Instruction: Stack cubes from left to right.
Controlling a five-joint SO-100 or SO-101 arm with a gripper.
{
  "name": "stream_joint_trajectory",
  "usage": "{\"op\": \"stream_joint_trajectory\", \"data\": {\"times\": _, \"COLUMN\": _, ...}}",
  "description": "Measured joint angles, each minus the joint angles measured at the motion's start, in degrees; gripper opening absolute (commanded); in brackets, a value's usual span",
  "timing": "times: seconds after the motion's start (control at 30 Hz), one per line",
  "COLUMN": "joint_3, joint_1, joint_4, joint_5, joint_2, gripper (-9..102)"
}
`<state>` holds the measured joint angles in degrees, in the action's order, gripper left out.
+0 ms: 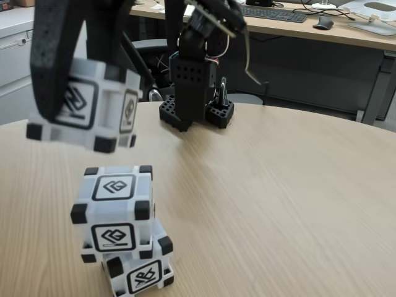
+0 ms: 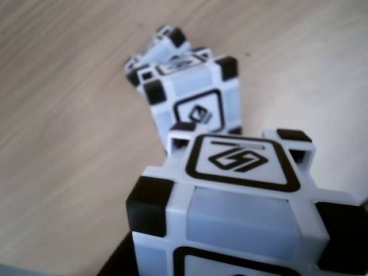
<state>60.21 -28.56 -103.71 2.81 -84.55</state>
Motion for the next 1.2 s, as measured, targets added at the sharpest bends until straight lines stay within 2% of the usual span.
{"op": "stream_joint_trajectory", "data": {"times": 0.53, "joint_3": -0.1, "joint_1": 0.0, "joint_4": 0.0, "joint_5": -6.9, "joint_2": 0.9, "gripper": 0}}
{"op": "stream_joint_trajectory", "data": {"times": 0.8, "joint_3": -0.1, "joint_1": 4.3, "joint_4": 0.0, "joint_5": -6.0, "joint_2": 0.9, "gripper": 0}}
{"op": "stream_joint_trajectory", "data": {"times": 1.2, "joint_3": -0.1, "joint_1": 4.7, "joint_4": 0.0, "joint_5": -2.8, "joint_2": 0.9, "gripper": 0}}
